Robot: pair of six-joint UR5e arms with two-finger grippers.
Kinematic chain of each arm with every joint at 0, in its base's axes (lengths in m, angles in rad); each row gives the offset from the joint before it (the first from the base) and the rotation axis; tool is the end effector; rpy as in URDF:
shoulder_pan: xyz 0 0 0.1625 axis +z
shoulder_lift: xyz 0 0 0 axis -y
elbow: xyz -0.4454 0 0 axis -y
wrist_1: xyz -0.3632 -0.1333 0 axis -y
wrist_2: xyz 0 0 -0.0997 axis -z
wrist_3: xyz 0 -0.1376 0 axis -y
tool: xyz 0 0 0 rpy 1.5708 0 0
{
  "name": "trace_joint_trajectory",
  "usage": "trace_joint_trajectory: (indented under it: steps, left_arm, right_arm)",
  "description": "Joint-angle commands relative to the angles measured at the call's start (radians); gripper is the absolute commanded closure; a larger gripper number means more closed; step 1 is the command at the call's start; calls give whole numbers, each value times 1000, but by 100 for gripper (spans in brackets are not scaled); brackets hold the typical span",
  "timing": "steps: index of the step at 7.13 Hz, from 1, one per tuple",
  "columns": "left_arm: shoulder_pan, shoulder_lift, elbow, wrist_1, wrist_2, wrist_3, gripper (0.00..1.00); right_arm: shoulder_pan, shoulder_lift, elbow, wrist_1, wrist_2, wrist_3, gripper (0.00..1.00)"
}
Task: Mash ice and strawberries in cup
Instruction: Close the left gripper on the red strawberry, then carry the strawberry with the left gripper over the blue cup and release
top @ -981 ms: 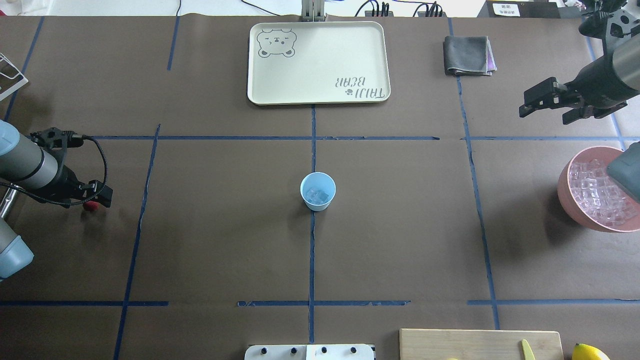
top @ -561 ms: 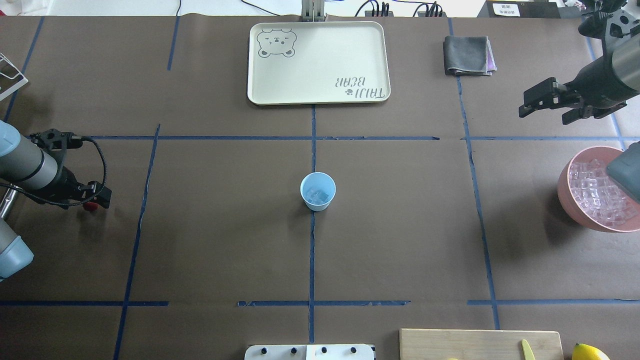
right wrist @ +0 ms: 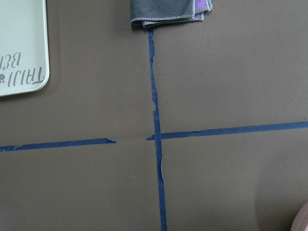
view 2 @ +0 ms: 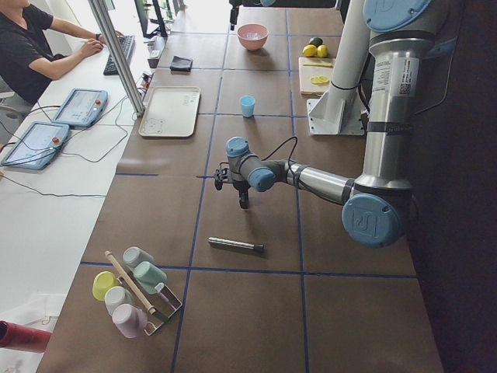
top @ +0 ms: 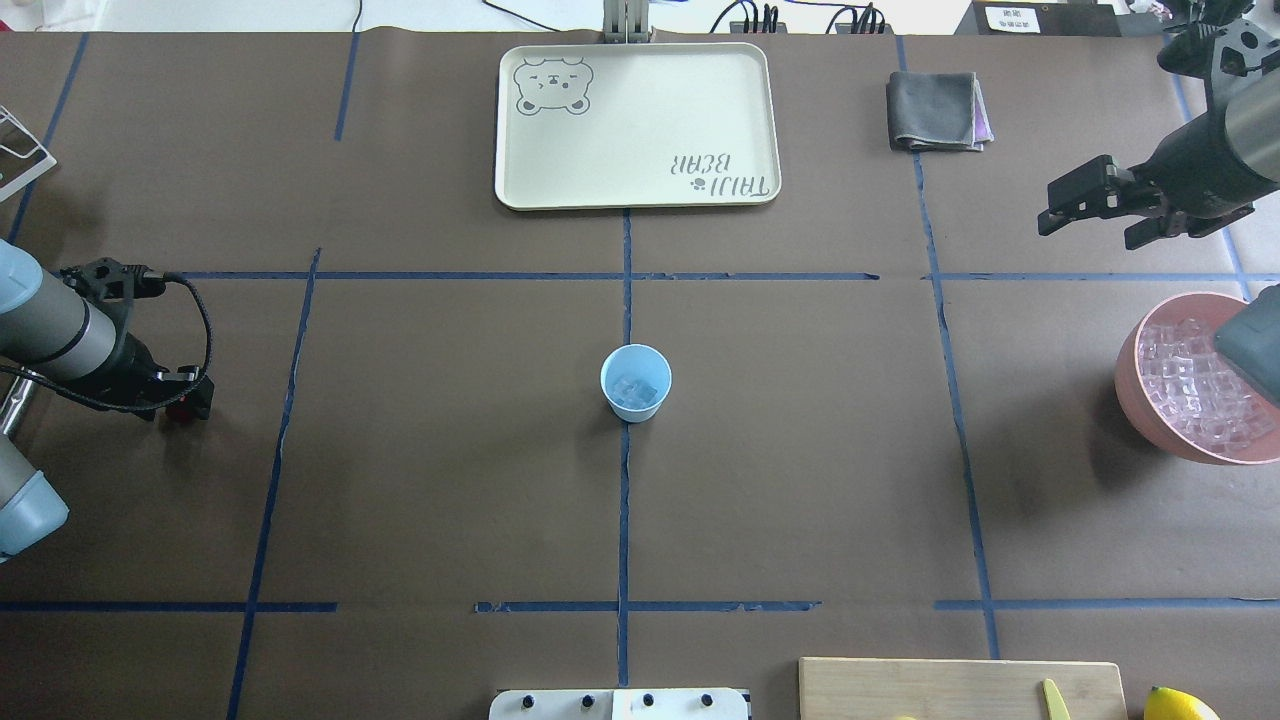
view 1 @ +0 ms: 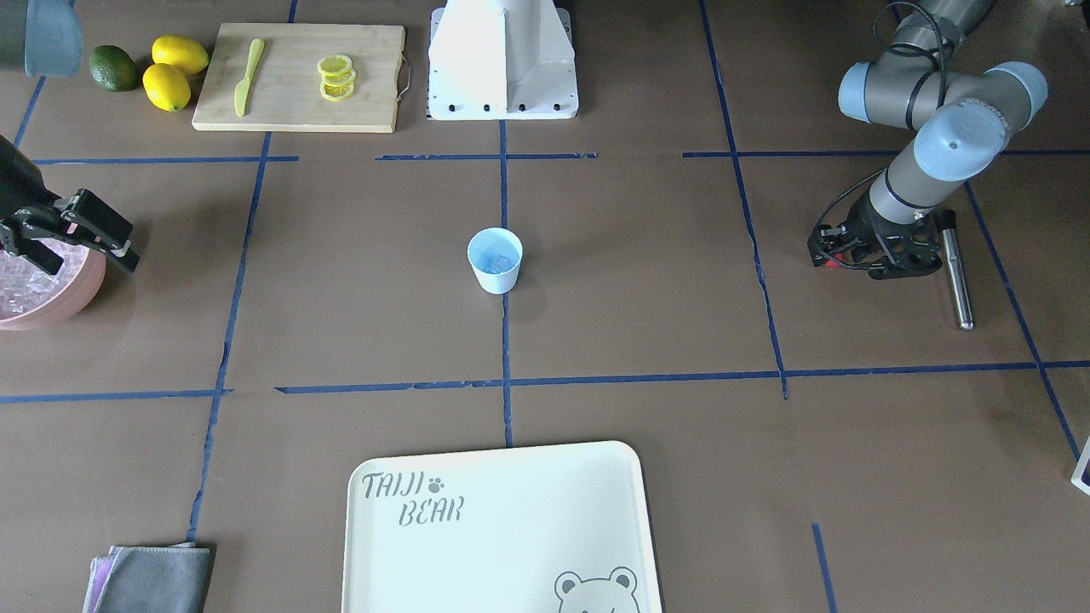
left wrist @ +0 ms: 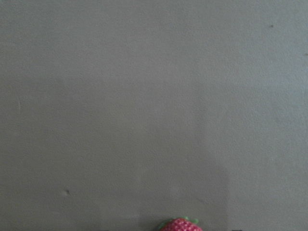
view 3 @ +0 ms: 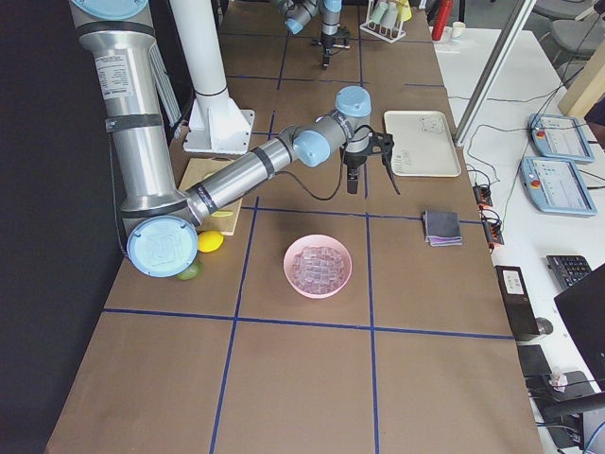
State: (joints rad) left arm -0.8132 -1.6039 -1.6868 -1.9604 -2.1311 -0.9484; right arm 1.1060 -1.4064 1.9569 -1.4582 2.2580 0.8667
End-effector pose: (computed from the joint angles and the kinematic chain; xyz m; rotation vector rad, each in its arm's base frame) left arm 0.3131 -0.4186 0.6026 -0.0667 0.7538 -0.0307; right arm -0.1949 -0.4913 0.4344 0.0918 -0.9120 0.1457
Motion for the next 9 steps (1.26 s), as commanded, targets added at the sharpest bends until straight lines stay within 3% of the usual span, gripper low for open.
trace_joint_trajectory:
  steps: [1, 3, 4, 6, 7, 9]
  left_arm:
    - [0, -11, -10, 0, -6, -9, 100]
    - [0, -113, -59, 2, -39, -94, 100]
    - [0, -213, -70, 5, -103, -228, 100]
    - [72, -371, -135, 6, -104, -541, 100]
    - [147, -480, -123, 37, -60, -663, 100]
    - [297, -655, -49, 153, 133, -704, 100]
  right_arm:
    - [0, 1, 0, -1, 0, 0, 0]
    - [2, 1, 2, 1, 0, 0, 0]
    - [2, 0, 3, 1, 0, 0, 0]
    - [2, -28, 5, 2, 2, -27, 0]
    - [2, -29, 4, 1, 2, -40, 0]
    - [0, -26, 2, 1, 2, -40, 0]
